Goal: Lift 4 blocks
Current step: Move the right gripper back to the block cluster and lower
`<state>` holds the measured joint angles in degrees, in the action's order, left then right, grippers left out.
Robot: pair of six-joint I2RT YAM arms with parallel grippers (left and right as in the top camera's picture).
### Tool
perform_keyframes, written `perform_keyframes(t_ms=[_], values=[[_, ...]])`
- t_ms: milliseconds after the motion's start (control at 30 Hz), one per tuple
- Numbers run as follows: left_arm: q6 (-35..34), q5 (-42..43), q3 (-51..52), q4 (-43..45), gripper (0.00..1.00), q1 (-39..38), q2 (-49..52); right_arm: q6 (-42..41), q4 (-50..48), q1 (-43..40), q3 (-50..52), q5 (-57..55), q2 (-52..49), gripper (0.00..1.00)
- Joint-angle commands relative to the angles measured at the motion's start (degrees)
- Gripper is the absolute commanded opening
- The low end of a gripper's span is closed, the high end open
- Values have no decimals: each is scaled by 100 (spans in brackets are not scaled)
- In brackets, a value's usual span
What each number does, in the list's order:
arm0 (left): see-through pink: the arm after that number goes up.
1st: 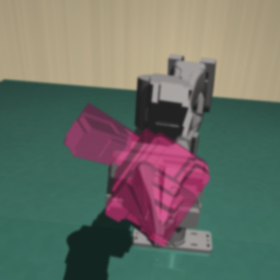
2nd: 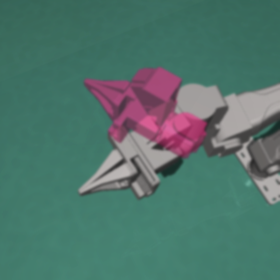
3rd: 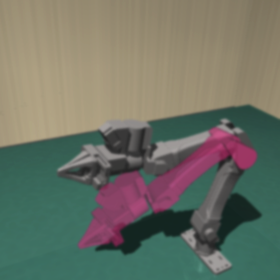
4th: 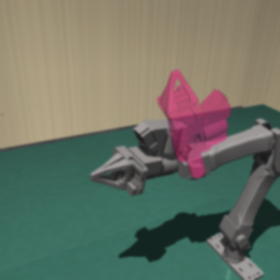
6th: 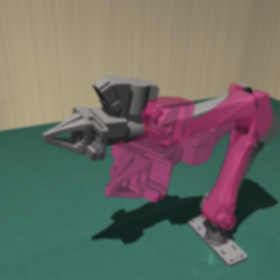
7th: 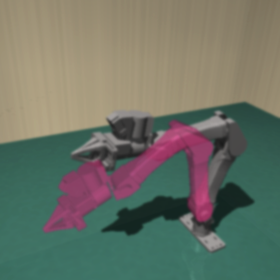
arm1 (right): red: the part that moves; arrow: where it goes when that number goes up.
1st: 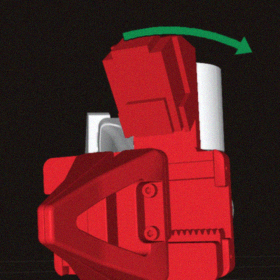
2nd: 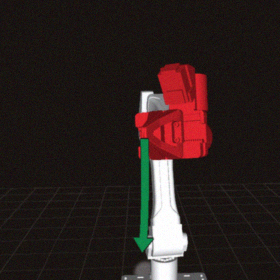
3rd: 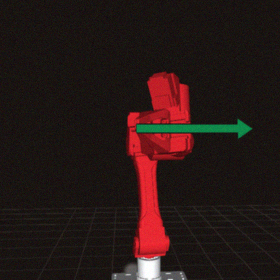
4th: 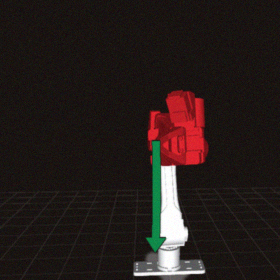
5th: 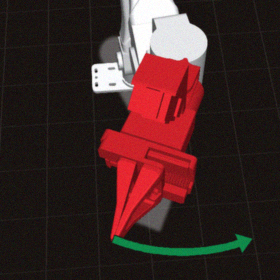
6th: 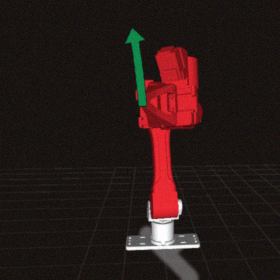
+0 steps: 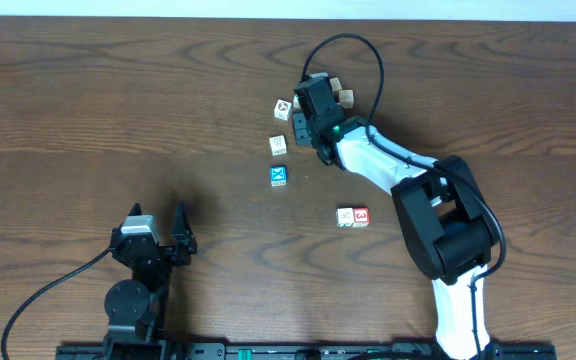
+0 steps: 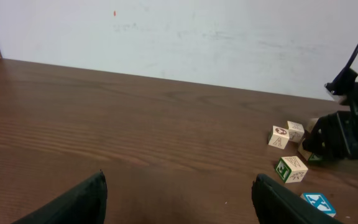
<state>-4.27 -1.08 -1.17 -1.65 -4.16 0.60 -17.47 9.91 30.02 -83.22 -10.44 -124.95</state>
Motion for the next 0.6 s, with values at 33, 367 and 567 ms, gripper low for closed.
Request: perform_keyframes(t_ms=[33,367,567], values=[[-7,-173,94,-238,75,33,-37,66,-151,2,-101,-133,-155,46],[-4,-173,94,-238,75,33,-37,83,-245,7,-101,-129,-155,32],[-7,-173,94,-238,75,33,-37,83,-205,13,-118,-105,-131,25]])
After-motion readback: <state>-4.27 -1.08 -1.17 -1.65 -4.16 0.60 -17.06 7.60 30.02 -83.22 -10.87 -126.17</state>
